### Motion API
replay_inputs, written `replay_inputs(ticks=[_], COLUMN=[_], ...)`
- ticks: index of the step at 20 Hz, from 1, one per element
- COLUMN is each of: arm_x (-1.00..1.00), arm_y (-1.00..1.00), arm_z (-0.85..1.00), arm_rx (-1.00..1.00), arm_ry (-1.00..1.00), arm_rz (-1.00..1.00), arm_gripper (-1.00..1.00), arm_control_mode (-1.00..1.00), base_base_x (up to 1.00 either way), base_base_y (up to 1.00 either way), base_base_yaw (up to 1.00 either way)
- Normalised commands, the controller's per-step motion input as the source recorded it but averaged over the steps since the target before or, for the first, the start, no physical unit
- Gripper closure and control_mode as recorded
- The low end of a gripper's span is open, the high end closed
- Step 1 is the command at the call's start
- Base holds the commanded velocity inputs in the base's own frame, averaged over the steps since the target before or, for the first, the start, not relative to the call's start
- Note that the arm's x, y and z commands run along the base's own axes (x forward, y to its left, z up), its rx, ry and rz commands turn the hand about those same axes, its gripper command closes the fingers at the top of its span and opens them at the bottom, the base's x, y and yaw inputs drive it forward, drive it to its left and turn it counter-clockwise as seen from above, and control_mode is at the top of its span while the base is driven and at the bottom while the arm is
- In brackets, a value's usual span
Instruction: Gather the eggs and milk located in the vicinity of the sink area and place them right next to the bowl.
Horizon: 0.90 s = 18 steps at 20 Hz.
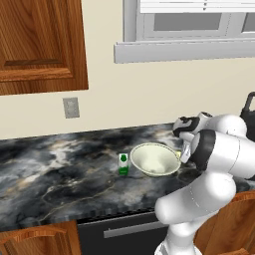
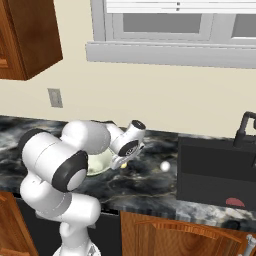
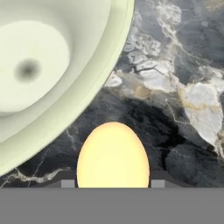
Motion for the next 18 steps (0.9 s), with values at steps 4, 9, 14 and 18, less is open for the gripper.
replay_inputs(ticks=[4,9,14,18], arm_x=[0.0,0.0,0.0,0.0], arm_y=[-0.01,0.0,0.0,0.0], arm_z=[0.0,0.0,0.0,0.0], arm_rx=[0.0,0.0,0.0,0.0], arm_ry=[0.0,0.0,0.0,0.0], arm_rz=[0.0,0.0,0.0,0.0], arm_gripper=[1.0,1.0,-1.0,-1.0], arm_control_mode=[-1.0,-1.0,-1.0,-1.0], base_base_x=[0.0,0.0,0.0,0.0], base_base_y=[0.0,0.0,0.0,0.0], base_base_yaw=[0.0,0.0,0.0,0.0])
